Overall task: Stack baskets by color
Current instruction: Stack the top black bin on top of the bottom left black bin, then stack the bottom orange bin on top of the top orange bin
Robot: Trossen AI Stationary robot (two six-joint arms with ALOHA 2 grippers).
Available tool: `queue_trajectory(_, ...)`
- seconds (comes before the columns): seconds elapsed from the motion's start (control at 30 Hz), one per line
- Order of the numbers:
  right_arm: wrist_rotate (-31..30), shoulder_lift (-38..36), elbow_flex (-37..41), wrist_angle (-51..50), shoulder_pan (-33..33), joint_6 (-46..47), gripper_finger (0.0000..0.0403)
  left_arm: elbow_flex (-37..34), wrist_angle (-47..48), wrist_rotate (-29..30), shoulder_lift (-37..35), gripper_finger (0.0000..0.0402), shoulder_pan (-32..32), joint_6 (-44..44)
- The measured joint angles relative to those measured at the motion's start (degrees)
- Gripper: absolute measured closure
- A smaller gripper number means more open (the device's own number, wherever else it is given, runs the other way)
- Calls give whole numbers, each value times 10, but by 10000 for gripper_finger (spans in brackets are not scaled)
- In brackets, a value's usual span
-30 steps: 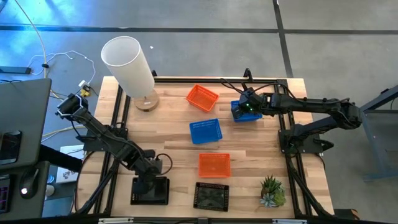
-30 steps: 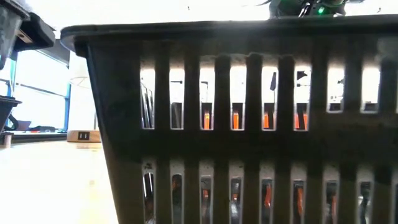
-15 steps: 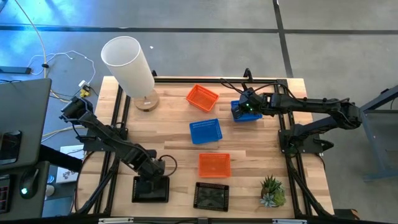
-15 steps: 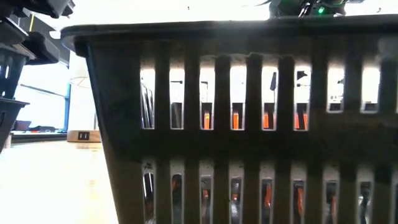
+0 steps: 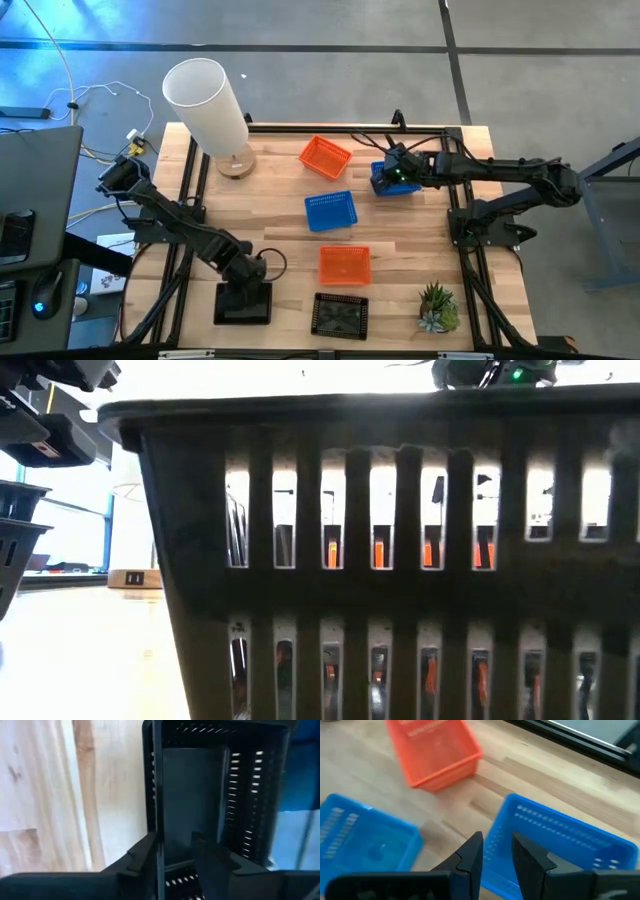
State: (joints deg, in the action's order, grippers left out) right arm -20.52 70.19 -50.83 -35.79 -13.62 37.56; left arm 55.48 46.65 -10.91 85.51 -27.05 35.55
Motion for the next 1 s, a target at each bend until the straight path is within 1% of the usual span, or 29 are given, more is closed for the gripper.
queue_trajectory(0.13,1,0,0,26,23,-21,313,0,-4,-45,-4,279,16,0)
queue_trajectory(0.2,3,0,0,42,36,-36,313,0,-3,-50,-4,278,21,-4)
queue_trajectory(0.37,30,0,0,73,65,-69,313,10,0,-62,-4,281,34,-27)
queue_trajectory(0.5,33,0,0,75,85,-80,313,34,3,-65,-4,285,42,-46)
queue_trajectory(0.67,57,0,0,76,106,-100,313,69,11,-63,-4,286,52,-93)
queue_trajectory(0.83,80,0,0,76,124,-112,313,83,17,-7,-4,286,73,-139)
queue_trajectory(1.0,81,0,0,76,143,-126,313,83,20,49,-4,286,97,-180)
